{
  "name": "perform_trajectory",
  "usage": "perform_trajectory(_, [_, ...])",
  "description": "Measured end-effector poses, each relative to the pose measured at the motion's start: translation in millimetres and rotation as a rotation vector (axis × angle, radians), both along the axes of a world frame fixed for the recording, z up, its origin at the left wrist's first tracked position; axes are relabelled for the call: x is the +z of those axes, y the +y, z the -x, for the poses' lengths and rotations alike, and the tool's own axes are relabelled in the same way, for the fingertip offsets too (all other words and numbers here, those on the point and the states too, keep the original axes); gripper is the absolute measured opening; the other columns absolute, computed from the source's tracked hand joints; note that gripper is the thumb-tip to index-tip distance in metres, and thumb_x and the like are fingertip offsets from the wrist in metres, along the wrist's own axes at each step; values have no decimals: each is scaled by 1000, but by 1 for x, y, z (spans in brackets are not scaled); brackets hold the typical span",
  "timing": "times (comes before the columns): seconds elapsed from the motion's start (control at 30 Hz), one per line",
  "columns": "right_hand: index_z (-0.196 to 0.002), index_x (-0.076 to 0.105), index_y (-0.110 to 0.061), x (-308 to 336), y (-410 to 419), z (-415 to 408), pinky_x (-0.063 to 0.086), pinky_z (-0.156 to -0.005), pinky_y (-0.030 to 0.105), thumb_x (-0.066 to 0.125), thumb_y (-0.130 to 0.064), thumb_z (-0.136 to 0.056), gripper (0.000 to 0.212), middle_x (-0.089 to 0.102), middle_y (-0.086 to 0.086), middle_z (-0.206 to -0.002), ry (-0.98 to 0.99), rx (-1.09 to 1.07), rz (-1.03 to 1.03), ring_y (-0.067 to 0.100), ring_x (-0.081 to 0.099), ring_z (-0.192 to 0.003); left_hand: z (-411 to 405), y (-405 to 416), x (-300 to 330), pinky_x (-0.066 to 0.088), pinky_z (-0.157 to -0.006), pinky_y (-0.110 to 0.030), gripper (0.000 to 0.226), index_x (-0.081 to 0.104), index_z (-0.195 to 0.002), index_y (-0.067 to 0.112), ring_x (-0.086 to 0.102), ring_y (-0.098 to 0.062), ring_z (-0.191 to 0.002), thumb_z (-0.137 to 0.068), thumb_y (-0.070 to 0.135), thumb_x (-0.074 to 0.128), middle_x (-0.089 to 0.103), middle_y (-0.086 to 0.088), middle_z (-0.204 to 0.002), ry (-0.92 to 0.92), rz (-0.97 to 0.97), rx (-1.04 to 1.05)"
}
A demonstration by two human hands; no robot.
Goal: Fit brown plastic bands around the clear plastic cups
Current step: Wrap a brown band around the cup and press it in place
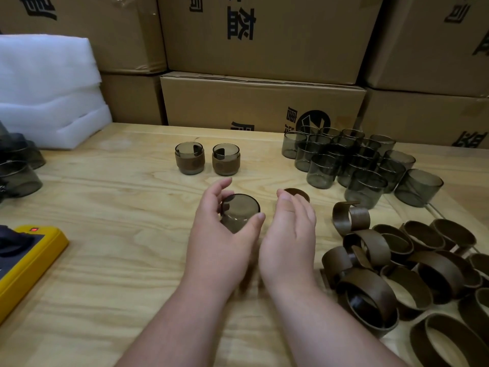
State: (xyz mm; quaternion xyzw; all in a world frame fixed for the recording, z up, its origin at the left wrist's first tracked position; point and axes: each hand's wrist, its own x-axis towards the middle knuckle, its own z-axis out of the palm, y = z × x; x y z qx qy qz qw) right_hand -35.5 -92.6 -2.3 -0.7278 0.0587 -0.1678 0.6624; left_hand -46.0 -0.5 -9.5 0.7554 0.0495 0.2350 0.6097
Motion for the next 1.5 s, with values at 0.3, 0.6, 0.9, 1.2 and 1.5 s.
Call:
perform_trajectory(0.3, [-135, 63, -20, -5, 3, -3, 25, -117, 26, 25, -56, -91, 68, 48, -3, -154, -13, -6, 113, 9, 36, -147, 1, 0, 3, 53, -102, -35, 55, 46, -119, 63, 61, 4, -115, -78, 41, 76, 58, 30, -126, 42, 74, -37])
perform_trajectory(0.6, [-131, 64, -19, -4, 3, -3, 28, -123, 42, 24, -56, -95, 65, 55, 0, -149, 36, 38, 216, 16, 39, -146, -2, 0, 3, 50, -99, -27, 43, 56, -115, 52, 60, 5, -115, -74, 41, 66, 67, 24, -117, 42, 184, -22])
perform_trajectory(0.9, [-120, 67, -12, 0, 3, -1, 28, -114, 40, 18, -61, -91, 75, 60, 2, -131, 176, 32, 426, 25, 39, -131, -2, -1, 4, 48, -91, -20, 40, 58, -113, 49, 63, 7, -110, -74, 40, 67, 68, 20, -116, 63, 227, -29])
perform_trajectory(1.2, [-124, 63, -27, 1, 3, 1, 29, -109, 33, 43, -51, -97, 42, 55, -10, -127, 146, 3, 387, 15, 38, -127, -4, 0, 3, 49, -87, -18, 37, 60, -108, 50, 65, 8, -106, -74, 38, 68, 69, 26, -111, 62, 256, -34])
perform_trajectory(1.5, [-111, 63, -36, 0, 5, -1, 53, -100, 42, 61, -45, -86, 27, 67, -7, -115, 123, 48, 107, 12, 66, -106, -6, 2, 0, 51, -91, -21, 36, 63, -109, 46, 67, 6, -105, -79, 26, 65, 71, 26, -110, 66, 230, -59])
